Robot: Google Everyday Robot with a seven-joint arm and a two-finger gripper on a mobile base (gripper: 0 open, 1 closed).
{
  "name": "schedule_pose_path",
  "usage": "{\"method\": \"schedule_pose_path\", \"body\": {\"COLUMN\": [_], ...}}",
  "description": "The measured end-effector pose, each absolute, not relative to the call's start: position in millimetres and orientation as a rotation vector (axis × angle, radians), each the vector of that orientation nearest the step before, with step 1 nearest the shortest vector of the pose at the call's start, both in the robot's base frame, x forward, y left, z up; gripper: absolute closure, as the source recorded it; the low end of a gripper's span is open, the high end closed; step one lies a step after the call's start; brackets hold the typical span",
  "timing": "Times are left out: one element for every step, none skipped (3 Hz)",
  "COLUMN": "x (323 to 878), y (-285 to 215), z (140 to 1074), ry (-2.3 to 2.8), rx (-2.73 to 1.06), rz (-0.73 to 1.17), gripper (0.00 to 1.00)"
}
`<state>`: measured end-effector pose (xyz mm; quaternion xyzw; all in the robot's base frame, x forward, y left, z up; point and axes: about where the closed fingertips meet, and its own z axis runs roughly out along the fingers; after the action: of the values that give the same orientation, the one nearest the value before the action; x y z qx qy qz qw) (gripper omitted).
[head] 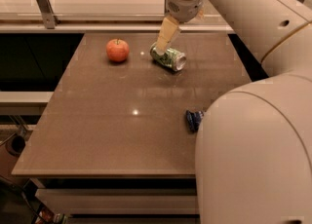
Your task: Place green can upright
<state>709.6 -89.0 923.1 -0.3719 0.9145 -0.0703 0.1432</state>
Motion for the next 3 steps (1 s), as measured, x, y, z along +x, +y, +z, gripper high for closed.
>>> {"method": "schedule_pose_path", "body": {"x": [714.8, 718.6, 720.6], "y": [-83.3, -78.2, -68.9], "z": [903.6, 888.6, 877.4], "ry": [2.671, 2.689, 2.692], "rx": [-1.087, -1.096, -1.11], "rz": [-0.152, -0.101, -0.05], "gripper": [0.0, 0.0, 0.0]}}
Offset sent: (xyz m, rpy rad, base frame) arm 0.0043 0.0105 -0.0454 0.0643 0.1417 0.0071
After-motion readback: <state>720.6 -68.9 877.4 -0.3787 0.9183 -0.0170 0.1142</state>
